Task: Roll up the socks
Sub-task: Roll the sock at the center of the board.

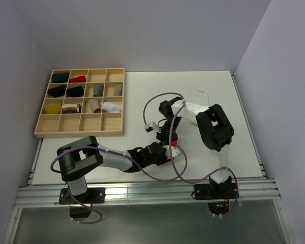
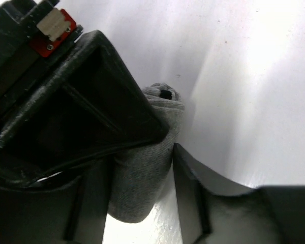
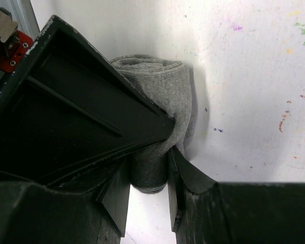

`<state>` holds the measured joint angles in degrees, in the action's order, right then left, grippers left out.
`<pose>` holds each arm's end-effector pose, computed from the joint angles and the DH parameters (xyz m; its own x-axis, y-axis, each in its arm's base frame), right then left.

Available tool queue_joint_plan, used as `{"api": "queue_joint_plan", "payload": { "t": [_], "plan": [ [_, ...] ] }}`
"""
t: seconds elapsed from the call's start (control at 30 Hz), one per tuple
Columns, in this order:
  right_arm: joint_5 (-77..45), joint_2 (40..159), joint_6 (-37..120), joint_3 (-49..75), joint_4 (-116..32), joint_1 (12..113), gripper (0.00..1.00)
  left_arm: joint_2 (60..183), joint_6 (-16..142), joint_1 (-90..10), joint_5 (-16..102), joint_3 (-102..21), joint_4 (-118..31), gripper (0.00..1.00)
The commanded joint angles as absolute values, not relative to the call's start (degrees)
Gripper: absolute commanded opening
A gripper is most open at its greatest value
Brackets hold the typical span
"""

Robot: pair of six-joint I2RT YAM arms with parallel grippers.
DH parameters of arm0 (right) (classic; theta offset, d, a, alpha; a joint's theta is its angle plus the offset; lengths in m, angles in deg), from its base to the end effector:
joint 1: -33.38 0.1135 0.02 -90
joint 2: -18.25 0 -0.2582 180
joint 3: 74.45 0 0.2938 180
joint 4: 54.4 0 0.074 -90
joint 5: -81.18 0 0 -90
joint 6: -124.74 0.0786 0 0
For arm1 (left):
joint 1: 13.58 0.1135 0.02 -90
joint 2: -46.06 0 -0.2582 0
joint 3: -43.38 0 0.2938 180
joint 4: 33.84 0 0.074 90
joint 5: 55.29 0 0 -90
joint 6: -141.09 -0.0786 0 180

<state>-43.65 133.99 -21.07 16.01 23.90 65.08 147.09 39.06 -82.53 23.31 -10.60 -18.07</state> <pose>0.2872 0.2301 0.0860 -0.2023 -0.9230 -0.3273 -0.8624 0.0095 0.5062 0.1577 -0.3665 0.0735 -0.0044 0.5802 -0.8145 0.8743 0.3976 0.2785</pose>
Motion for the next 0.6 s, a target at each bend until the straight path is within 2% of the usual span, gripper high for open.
{"api": "queue_joint_plan", "payload": {
  "t": [0.0, 0.23, 0.33, 0.43, 0.57],
  "plan": [
    [-38.44, 137.69, -22.30, 13.36, 24.09, 67.31, 0.17, 152.14, 42.13, -80.46, 29.07, -12.08, -27.16, 0.50],
    [-38.70, 137.60, -22.39, 13.53, 24.00, 67.22, 0.17, 156.09, 42.74, -80.02, 31.36, -15.33, -32.17, 0.32],
    [-38.79, 137.43, -22.21, 13.53, 24.00, 67.22, 0.17, 157.15, 42.74, -80.02, 32.33, -16.48, -34.02, 0.21],
    [-39.49, 136.64, -21.95, 13.36, 24.18, 66.96, 0.31, 158.29, 42.74, -80.02, 32.86, -17.18, -35.25, 0.09],
    [-39.23, 135.23, -21.07, 13.09, 24.09, 65.91, 0.42, 159.96, 42.74, -80.02, 34.00, -18.59, -37.44, 0.01]
  ]
}}
